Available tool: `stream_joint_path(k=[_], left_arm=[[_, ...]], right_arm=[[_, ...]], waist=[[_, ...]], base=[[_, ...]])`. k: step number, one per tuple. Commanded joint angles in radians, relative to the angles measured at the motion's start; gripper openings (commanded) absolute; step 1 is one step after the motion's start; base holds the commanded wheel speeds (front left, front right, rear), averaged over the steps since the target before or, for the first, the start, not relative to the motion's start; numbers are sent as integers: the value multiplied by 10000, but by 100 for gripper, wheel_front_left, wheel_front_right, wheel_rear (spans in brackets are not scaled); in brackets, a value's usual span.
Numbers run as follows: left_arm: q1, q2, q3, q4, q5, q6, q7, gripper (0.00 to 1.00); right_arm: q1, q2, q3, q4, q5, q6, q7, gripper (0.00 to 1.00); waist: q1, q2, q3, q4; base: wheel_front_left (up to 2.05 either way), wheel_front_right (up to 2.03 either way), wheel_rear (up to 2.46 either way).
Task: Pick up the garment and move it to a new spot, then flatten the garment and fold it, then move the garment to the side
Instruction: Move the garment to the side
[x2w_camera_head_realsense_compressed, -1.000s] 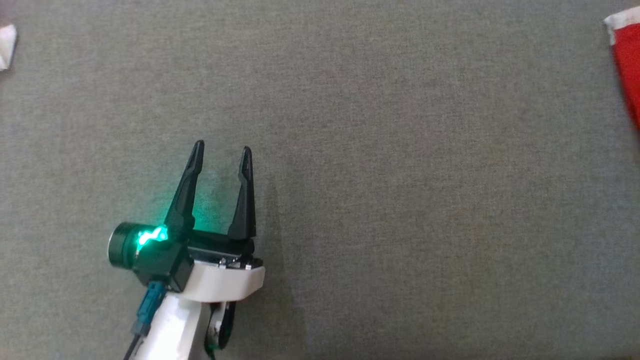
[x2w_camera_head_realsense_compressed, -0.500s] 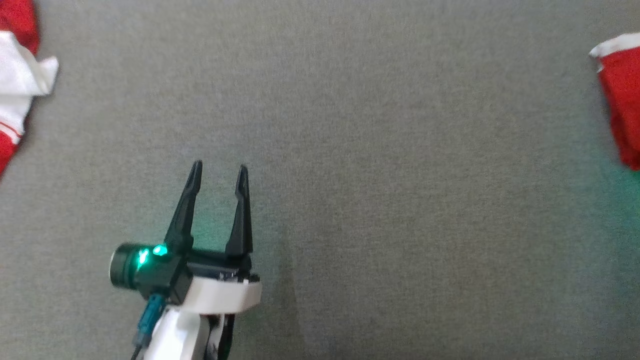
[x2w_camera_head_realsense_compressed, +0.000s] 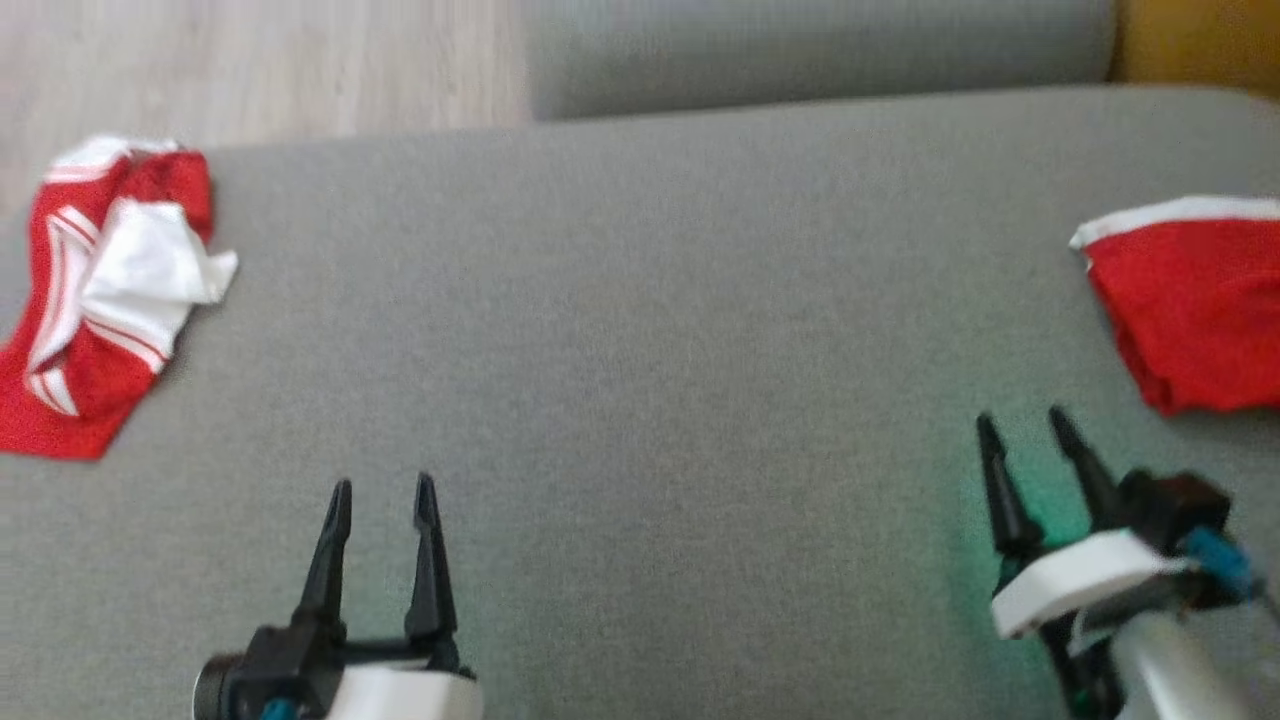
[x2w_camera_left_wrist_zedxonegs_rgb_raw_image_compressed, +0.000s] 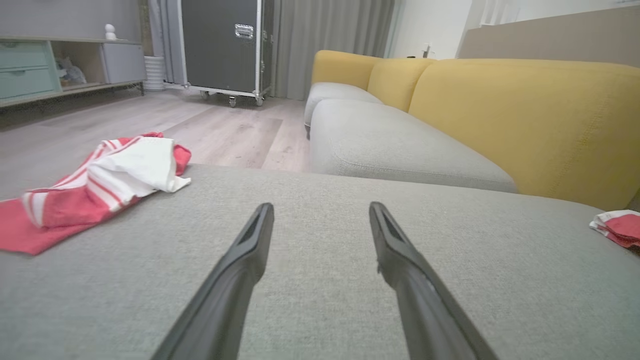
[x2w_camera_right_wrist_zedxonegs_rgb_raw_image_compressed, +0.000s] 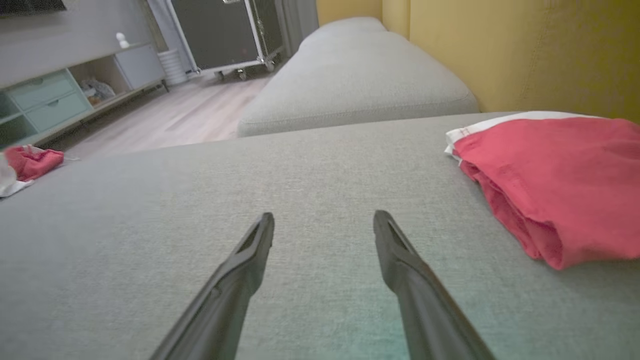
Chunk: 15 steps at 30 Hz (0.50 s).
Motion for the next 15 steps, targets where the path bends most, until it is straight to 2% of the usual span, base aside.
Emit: stream_joint_path(k=[1,4,8,15], left_arm=[[-37,-14,400,-264,-28,53,-53,100],[346,-14,563,-266,-36,62,-53,100],[687,-14,714,-316,-29,30,-53,100],[1050,-15,926,-356,21,12,-53,100]], right_arm=[[7,64,226,-151,-143,-7,-333,100],[380,470,193,-170,-461,-7,-622,100],[1034,927,-328,-1415,-861,-7,-645,100],[2238,1246,-705,-2631,-1525,-7,-649,100]], waist=[[4,-1,-763,100],[4,-1,-1190,131],[4,-1,-1499,162],[4,-1,-1862,180]], base=[[0,0,0],[0,0,0],[0,0,0],[0,0,0]])
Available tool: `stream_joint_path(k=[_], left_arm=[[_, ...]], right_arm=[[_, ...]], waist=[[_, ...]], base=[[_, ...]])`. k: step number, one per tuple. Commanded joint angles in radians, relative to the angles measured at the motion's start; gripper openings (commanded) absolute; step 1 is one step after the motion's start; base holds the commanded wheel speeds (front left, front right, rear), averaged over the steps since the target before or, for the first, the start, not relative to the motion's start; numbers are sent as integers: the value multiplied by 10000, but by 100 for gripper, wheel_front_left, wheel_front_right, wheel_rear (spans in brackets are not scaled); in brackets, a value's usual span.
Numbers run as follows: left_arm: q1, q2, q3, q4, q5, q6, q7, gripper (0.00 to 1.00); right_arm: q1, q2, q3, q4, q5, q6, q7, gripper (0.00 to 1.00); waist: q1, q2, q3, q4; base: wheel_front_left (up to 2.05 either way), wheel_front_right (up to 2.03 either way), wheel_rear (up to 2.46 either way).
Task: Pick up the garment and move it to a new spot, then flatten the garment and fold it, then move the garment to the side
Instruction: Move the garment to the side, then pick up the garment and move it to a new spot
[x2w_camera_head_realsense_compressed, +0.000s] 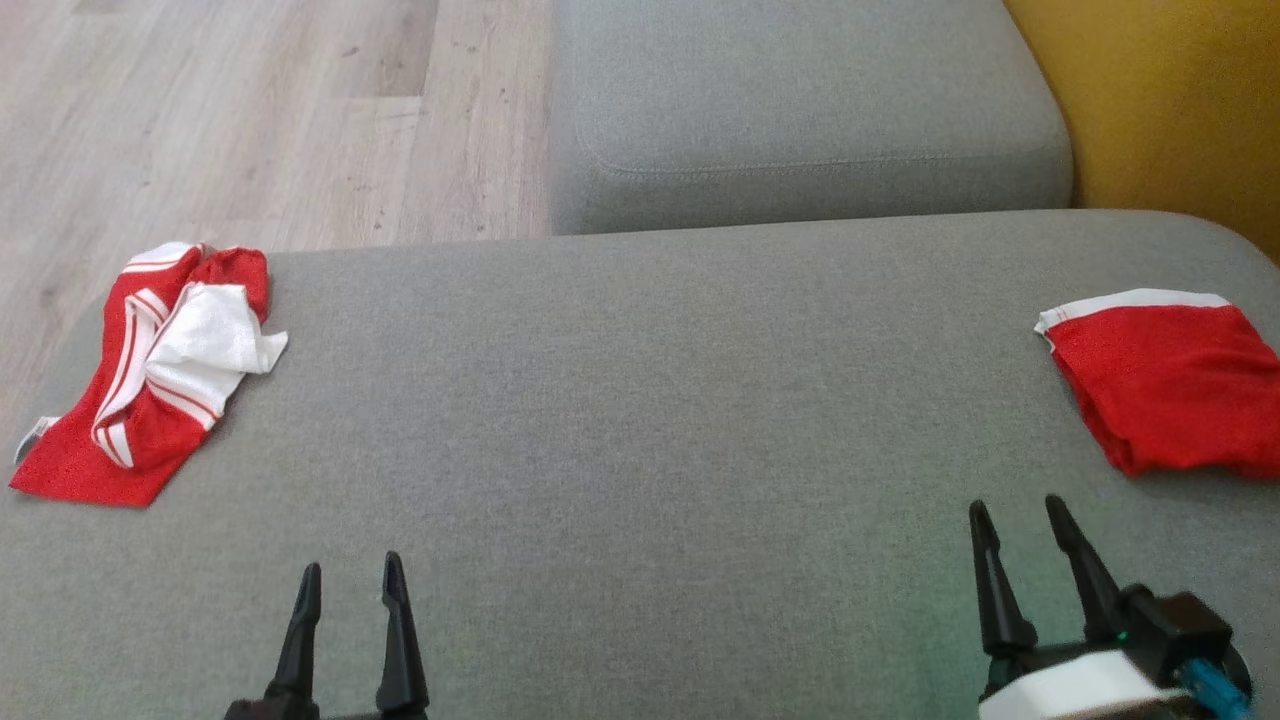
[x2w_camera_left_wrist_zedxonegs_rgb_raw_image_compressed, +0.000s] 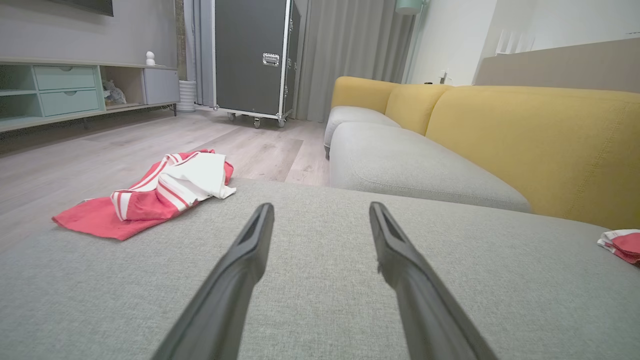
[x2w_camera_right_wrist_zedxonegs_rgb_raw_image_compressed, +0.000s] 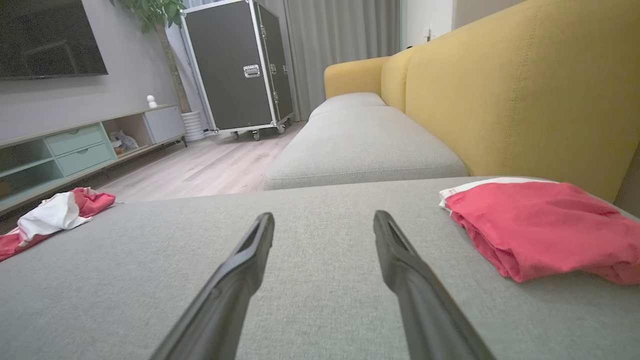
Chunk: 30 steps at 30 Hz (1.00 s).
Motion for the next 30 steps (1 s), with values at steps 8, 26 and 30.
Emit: stream_joint_path(k=[8,26,30], left_arm=[[-147,-36,435,-355,249,-64,-53,100],[-227,-36,407,-198,474,-229,-53,100],[-158,-36,535,-172,576,-264,-53,100]], right_arm=[[46,85,168,-522,-105,-7,-109,100],[384,109,179,-469,-437,-7,-110,100],[459,154,273,-426,-501,-7,-110,100]], waist=[[1,-1,-196,-20],[1,-1,-255,1061],[1,-1,-266,1986]], base=[[0,0,0],[0,0,0],[0,0,0]])
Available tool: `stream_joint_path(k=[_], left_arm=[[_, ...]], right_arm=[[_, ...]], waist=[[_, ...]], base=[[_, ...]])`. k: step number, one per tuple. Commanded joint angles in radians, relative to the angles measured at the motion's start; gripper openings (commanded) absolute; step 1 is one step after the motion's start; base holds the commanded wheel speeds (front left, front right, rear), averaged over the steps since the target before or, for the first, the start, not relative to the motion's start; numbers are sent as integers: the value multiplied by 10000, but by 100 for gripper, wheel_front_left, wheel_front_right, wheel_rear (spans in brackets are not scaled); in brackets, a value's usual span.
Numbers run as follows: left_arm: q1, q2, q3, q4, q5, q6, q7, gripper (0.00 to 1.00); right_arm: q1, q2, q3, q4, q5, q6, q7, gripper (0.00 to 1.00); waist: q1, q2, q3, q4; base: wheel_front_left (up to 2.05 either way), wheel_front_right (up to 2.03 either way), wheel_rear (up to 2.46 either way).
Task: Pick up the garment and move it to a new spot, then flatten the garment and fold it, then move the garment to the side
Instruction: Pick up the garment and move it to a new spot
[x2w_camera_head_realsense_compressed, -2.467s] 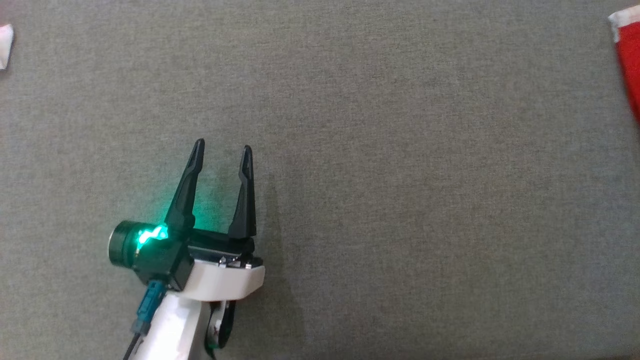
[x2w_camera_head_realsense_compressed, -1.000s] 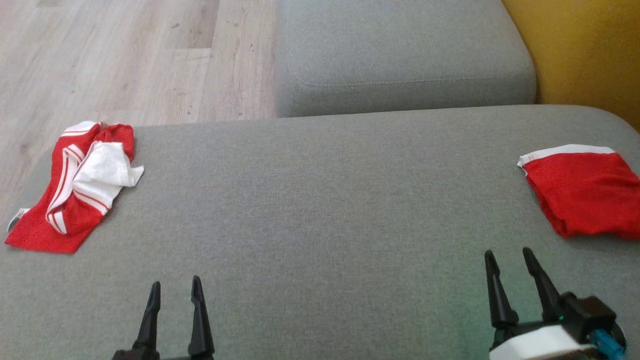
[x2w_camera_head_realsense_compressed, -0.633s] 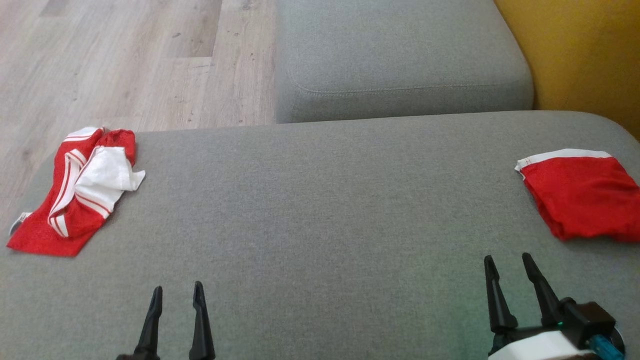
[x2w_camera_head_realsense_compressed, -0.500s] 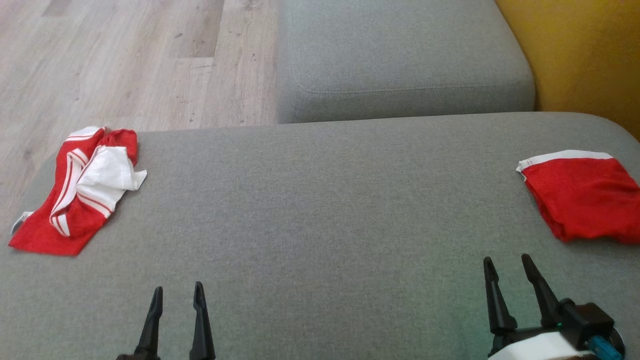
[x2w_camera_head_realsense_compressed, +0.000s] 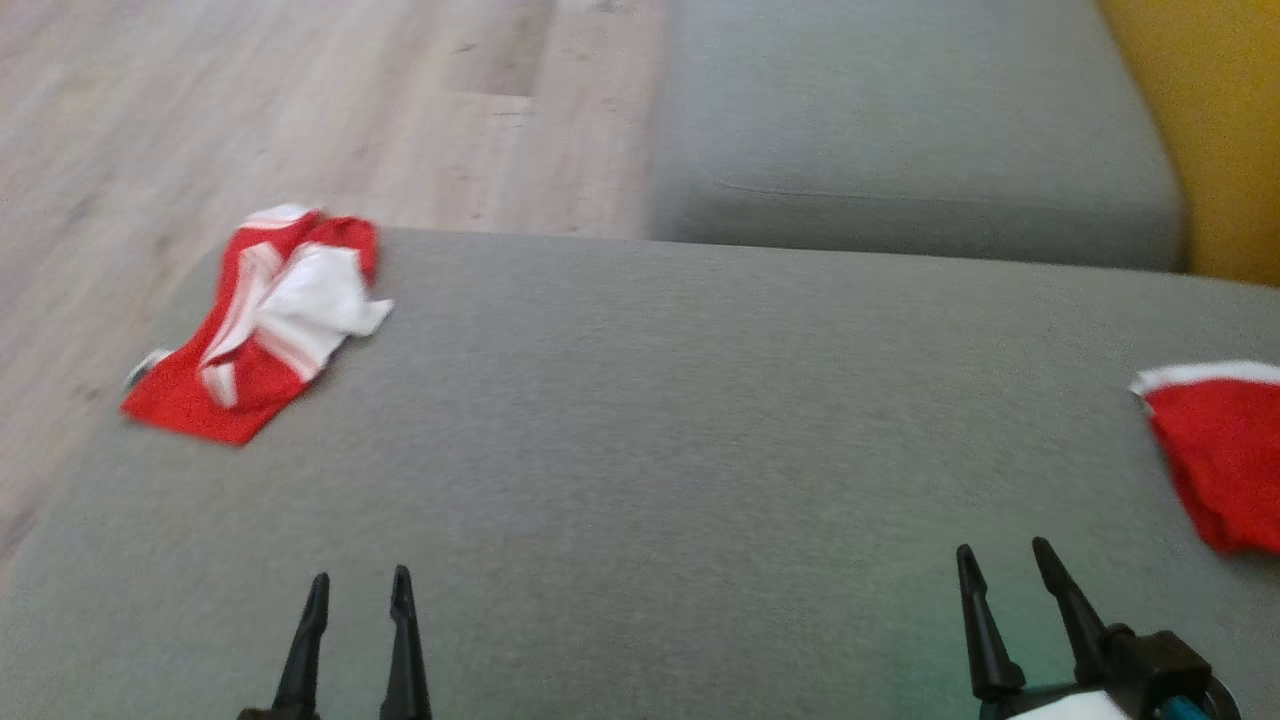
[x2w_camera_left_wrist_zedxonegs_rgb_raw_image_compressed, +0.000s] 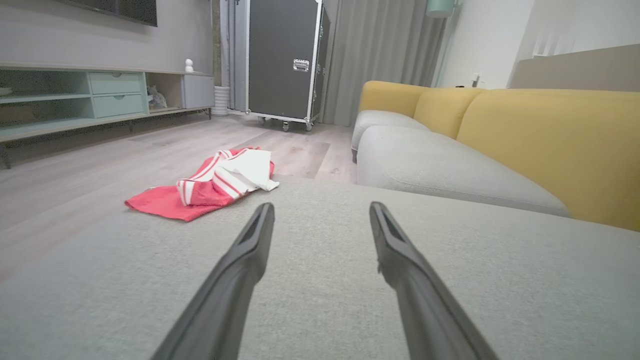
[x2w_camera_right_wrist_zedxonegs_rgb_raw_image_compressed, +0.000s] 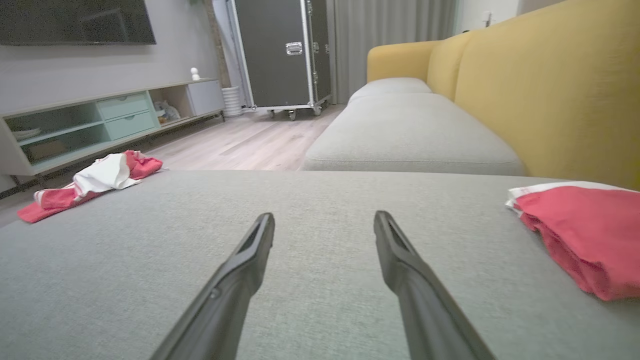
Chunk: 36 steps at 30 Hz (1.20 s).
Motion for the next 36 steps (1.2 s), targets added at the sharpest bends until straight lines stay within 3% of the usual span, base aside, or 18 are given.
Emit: stream_joint_path(k=[1,4,5,15,22,30,36], left_arm=[[-330,-43,446,-275,122,-27,-53,100],[-274,-43,657,-273,229,-94,-53,100],[-154,-43,991,-420,301,-70,-53,100],[-396,-43,2211,-1418,218,220,-53,100],[-2927,373,2505,-1354,526,-120,-53,100],[-6431,922,2628,1477,350,-545,-41,100],[-9565,1225,2502,5194,-2,-970,348,100]], right_arm=[[-311,-33,241,-275,-34,-7,-110,100],[-282,1,318,-258,-4,-7,-110,100],[-282,26,372,-230,17,-7,-110,100],[-847,-337,580,-129,-220,-7,-110,100],[-1309,-1449,311,-428,-497,-7,-110,100],[-1674,-2361,27,-981,-726,-7,-110,100],[-2040,-3002,8,-1721,-763,-7,85,100]], waist=[[0,-1,-4,900],[0,-1,16,1693],[0,-1,59,2596],[0,-1,1229,3195],[0,-1,3007,3308],[0,-1,4623,3132],[0,-1,5789,2931]], base=[[0,0,0],[0,0,0],[0,0,0],[0,0,0],[0,0,0],[0,0,0],[0,0,0]])
